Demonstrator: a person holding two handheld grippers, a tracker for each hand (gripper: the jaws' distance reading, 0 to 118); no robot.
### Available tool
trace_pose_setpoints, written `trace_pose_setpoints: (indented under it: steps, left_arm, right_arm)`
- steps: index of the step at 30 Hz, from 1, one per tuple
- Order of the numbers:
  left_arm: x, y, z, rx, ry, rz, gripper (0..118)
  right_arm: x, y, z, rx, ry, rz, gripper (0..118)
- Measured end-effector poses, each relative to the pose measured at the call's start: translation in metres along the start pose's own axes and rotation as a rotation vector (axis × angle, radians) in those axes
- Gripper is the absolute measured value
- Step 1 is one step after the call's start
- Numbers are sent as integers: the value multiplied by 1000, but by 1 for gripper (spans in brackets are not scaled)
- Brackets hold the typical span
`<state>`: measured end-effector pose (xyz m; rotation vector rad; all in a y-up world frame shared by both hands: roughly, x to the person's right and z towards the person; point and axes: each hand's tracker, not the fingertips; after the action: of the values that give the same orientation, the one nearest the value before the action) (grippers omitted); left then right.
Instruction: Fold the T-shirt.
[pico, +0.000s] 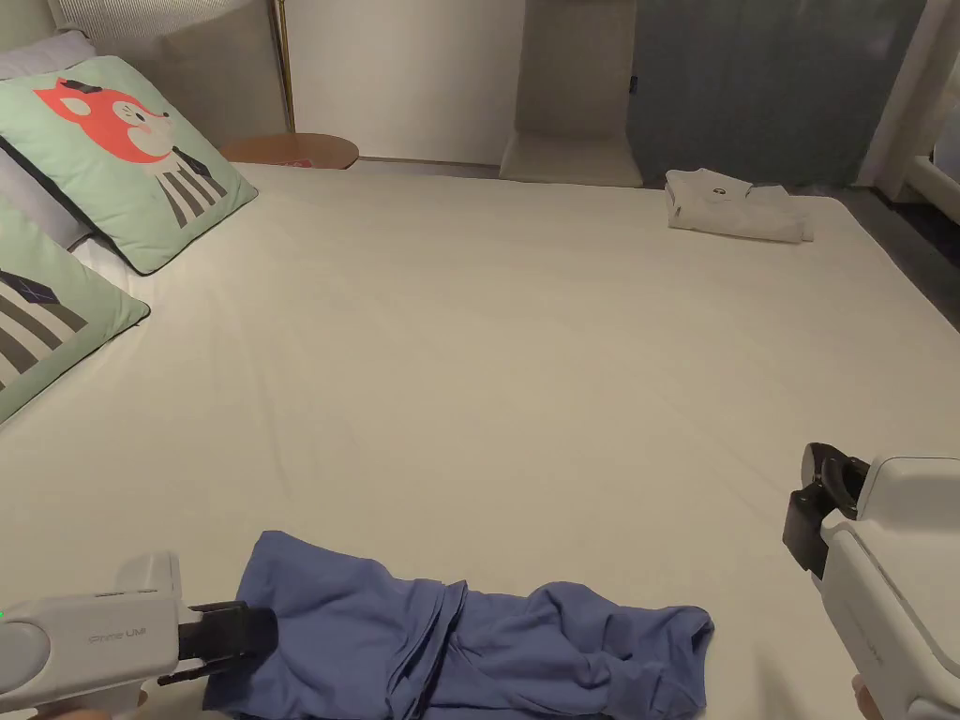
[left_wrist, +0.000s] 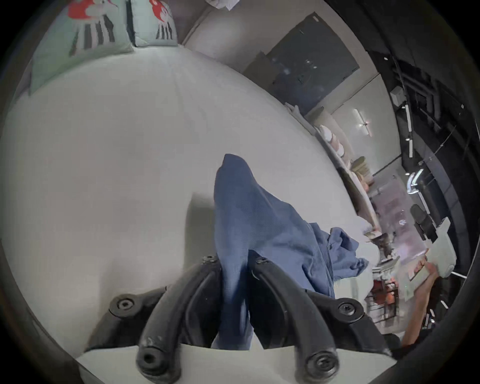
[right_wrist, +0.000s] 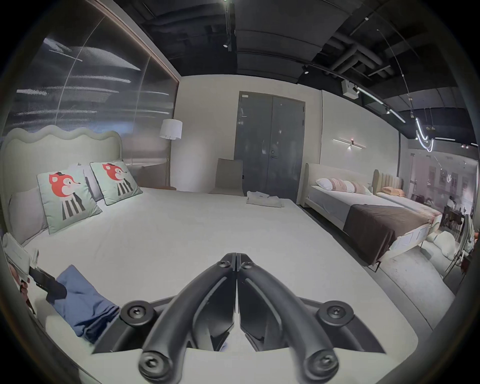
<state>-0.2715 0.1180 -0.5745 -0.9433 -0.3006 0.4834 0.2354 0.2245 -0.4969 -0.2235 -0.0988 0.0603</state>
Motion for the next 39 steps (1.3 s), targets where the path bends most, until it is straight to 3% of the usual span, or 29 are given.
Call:
trace_pose_setpoints:
  steps: [6, 14, 21, 31, 33, 35, 37, 39]
  left_arm:
    - [-3, 18, 30, 38, 136, -24, 9]
    - [117, 15, 16, -12, 138, -261, 9]
    - [205, 1, -39, -93, 14, -432, 9]
    - [271, -47, -124, -224, 66, -538, 11]
    - [276, -56, -133, -235, 92, -558, 25]
    - [280, -64, -133, -220, 70, -562, 63]
    - [284, -65, -131, -228, -10, -528, 89]
    - [286, -63, -124, -227, -68, -507, 96]
  right_arm:
    - [-8, 0, -4, 12, 36, -6, 1]
    - [-12, 0, -1, 13, 53, -13, 1]
    - [3, 1, 3, 16, 31, -15, 1]
    - [32, -3, 15, 7, -38, -27, 1]
    - [36, -4, 16, 4, -49, -28, 1]
    - [38, -4, 17, 1, -59, -32, 1]
    - [39, -5, 17, -2, -61, -36, 1]
    - [38, -5, 19, -3, -62, -36, 1]
